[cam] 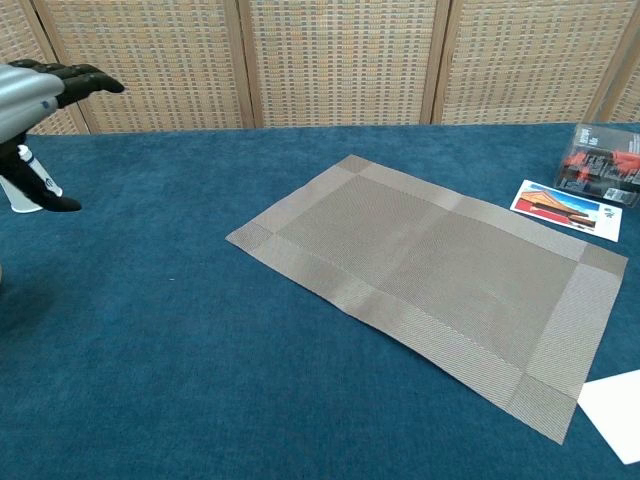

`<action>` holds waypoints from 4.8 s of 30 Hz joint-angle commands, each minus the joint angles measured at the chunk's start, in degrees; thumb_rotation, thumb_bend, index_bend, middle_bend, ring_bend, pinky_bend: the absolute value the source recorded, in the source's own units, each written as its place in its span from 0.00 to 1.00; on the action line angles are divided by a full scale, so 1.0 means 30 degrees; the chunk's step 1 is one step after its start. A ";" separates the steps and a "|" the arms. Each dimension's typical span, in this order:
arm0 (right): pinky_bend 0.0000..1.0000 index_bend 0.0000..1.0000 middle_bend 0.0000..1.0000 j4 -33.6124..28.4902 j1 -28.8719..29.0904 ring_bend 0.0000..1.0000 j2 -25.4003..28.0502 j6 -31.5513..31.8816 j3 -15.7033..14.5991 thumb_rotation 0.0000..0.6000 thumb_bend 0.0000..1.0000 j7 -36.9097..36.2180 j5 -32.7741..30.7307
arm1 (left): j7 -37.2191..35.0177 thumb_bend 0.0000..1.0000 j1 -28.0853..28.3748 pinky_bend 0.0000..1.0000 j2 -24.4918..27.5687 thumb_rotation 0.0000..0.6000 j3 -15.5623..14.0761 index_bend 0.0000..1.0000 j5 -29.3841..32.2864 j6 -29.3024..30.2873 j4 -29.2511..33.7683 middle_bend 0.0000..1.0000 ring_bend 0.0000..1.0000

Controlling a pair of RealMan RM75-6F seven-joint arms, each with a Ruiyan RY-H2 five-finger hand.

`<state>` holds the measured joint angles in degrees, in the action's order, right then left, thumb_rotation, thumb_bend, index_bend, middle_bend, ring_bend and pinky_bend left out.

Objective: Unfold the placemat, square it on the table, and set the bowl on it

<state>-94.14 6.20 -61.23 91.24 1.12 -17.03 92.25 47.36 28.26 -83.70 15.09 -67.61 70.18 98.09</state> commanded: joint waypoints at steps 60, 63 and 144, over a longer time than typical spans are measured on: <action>0.00 0.04 0.00 0.0059 -0.0289 0.00 0.1171 -0.0171 0.0894 1.00 0.09 -0.3969 -0.0302 | 0.2723 0.33 1.0453 0.00 -1.2968 1.00 0.1451 0.12 0.6729 -0.5784 -1.8912 0.00 0.00; 0.00 0.04 0.00 0.0072 -0.0272 0.00 0.1158 -0.0263 0.0927 1.00 0.09 -0.3978 -0.0371 | 0.2392 0.44 1.0585 0.00 -1.3260 1.00 0.1425 0.13 0.6476 -0.5911 -1.9262 0.00 0.00; 0.00 0.05 0.00 -0.1221 -0.0837 0.00 0.0558 0.0806 -0.0206 1.00 0.08 -0.0635 0.2521 | 0.2253 0.61 0.1560 0.00 -0.2335 1.00 -0.7276 0.68 0.1090 0.0380 0.2303 0.00 0.00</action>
<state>-97.77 3.68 -59.52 93.69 0.54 -18.98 99.80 55.08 33.42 -91.13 -6.07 -63.44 71.67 104.46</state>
